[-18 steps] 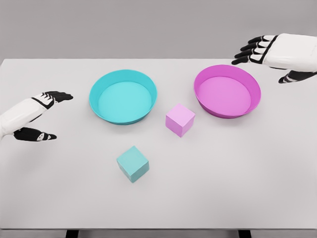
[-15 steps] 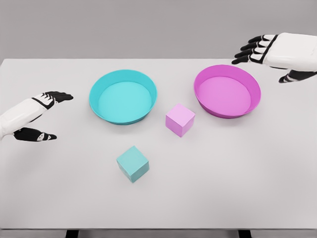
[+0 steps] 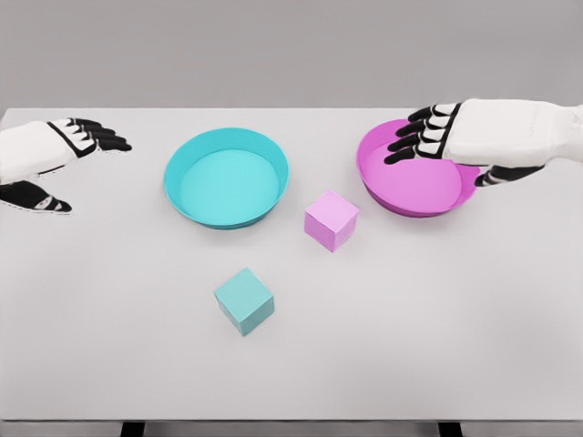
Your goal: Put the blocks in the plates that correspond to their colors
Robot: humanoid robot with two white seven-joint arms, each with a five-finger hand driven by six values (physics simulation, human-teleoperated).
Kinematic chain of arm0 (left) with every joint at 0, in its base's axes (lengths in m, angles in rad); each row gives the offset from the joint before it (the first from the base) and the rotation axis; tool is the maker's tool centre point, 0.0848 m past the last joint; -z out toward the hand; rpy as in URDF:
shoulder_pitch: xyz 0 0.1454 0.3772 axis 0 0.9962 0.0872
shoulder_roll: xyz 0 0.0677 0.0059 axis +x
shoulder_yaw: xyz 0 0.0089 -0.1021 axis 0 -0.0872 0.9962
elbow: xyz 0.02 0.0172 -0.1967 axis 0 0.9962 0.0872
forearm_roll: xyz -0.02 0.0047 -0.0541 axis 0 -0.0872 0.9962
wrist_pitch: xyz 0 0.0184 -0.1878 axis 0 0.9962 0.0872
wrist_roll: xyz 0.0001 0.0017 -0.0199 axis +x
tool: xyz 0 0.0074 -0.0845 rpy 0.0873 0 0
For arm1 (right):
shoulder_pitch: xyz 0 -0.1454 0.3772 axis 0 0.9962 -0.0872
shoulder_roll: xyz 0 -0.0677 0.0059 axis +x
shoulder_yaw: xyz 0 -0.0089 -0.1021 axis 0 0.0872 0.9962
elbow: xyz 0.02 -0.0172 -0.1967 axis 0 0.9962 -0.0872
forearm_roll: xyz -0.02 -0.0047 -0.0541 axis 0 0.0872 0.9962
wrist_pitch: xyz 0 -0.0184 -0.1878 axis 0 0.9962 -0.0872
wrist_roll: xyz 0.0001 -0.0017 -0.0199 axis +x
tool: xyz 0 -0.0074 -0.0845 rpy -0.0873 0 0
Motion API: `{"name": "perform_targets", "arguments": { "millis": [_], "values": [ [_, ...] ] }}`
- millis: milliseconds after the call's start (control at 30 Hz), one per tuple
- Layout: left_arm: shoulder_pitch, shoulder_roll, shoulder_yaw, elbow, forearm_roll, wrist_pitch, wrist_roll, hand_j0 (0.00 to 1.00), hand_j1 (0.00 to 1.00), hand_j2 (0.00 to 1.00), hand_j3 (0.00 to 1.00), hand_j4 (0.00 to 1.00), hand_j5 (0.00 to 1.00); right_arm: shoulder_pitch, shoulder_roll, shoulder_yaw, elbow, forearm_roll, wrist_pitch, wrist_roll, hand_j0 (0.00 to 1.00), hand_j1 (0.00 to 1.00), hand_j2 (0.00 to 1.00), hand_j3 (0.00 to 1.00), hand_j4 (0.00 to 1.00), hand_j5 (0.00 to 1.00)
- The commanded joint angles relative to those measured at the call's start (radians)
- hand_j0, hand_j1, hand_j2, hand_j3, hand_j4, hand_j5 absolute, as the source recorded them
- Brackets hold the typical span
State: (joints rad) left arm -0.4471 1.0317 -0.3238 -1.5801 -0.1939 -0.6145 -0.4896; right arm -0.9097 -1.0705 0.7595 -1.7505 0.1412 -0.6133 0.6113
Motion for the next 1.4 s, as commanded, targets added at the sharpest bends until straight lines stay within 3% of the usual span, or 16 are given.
{"name": "perform_targets", "arguments": {
  "millis": [0,67,133,200,233,267,333,433,500,667,767,900,1000,1367],
  "values": [
    [-0.001,0.008,-0.089,-0.032,0.016,0.004,-0.121,1.00,1.00,1.00,1.00,1.00,1.00,0.000,0.037,0.053,-0.009,-0.005,0.002,0.000,1.00,1.00,1.00,1.00,1.00,1.00],
    [-0.146,0.008,-0.268,-0.027,0.045,0.004,-0.121,1.00,1.00,1.00,1.00,1.00,1.00,-0.034,0.063,0.098,-0.007,0.006,0.002,0.000,1.00,1.00,1.00,1.00,1.00,1.00],
    [-0.197,0.008,-0.325,-0.032,0.073,0.004,-0.121,1.00,1.00,1.00,1.00,1.00,1.00,-0.037,0.084,0.113,-0.009,0.040,0.002,0.000,1.00,1.00,1.00,1.00,1.00,1.00],
    [-0.280,0.008,-0.432,-0.050,0.129,0.004,-0.121,1.00,1.00,1.00,1.00,1.00,1.00,-0.040,0.090,0.123,-0.007,0.051,0.002,0.000,1.00,1.00,1.00,1.00,1.00,1.00],
    [-0.372,0.008,-0.526,-0.058,0.152,0.004,-0.121,1.00,1.00,1.00,1.00,1.00,1.00,-0.041,0.106,0.130,-0.007,0.051,0.002,0.000,1.00,1.00,1.00,1.00,1.00,1.00],
    [-0.404,0.008,-0.564,-0.058,0.166,0.004,-0.121,1.00,1.00,1.00,1.00,1.00,1.00,-0.043,0.113,0.132,-0.007,0.051,0.002,0.000,1.00,1.00,1.00,1.00,1.00,1.00],
    [-0.539,0.004,-0.702,-0.118,0.221,0.004,-0.121,1.00,1.00,1.00,1.00,1.00,1.00,-0.048,0.135,0.138,-0.007,0.050,0.002,0.000,1.00,1.00,1.00,1.00,1.00,1.00],
    [-0.660,-0.004,-0.810,-0.172,0.255,0.004,-0.121,1.00,1.00,1.00,1.00,1.00,1.00,-0.072,0.162,0.170,-0.006,0.049,0.002,0.000,1.00,1.00,1.00,1.00,1.00,1.00],
    [-0.711,-0.031,-0.851,-0.181,0.271,0.004,-0.121,1.00,1.00,1.00,1.00,1.00,1.00,-0.077,0.185,0.173,-0.004,0.052,0.002,0.000,1.00,1.00,1.00,1.00,1.00,1.00],
    [-0.737,-0.128,-0.897,-0.182,0.275,0.004,-0.121,1.00,1.00,1.00,1.00,1.00,1.00,-0.078,0.207,0.172,0.039,0.058,0.002,0.000,1.00,1.00,1.00,1.00,1.00,1.00],
    [-0.737,-0.130,-0.906,-0.182,0.274,0.004,-0.121,1.00,1.00,1.00,1.00,1.00,1.00,-0.078,0.204,0.172,0.078,0.106,0.002,0.000,1.00,1.00,1.00,1.00,1.00,1.00],
    [-0.736,-0.130,-0.940,-0.184,0.271,0.004,-0.121,1.00,1.00,1.00,1.00,1.00,1.00,-0.077,0.221,0.176,0.078,0.110,0.002,0.000,1.00,1.00,1.00,1.00,1.00,1.00],
    [-0.734,-0.130,-1.006,-0.182,0.245,0.004,-0.121,1.00,1.00,1.00,1.00,1.00,1.00,-0.083,0.251,0.204,0.082,0.121,0.002,0.000,1.00,1.00,1.00,1.00,1.00,1.00],
    [-0.662,-0.156,-1.006,-0.182,0.191,0.004,-0.121,1.00,1.00,1.00,1.00,1.00,1.00,-0.120,0.331,0.274,0.194,0.158,0.002,0.000,1.00,1.00,1.00,1.00,1.00,1.00]
  ]
}}
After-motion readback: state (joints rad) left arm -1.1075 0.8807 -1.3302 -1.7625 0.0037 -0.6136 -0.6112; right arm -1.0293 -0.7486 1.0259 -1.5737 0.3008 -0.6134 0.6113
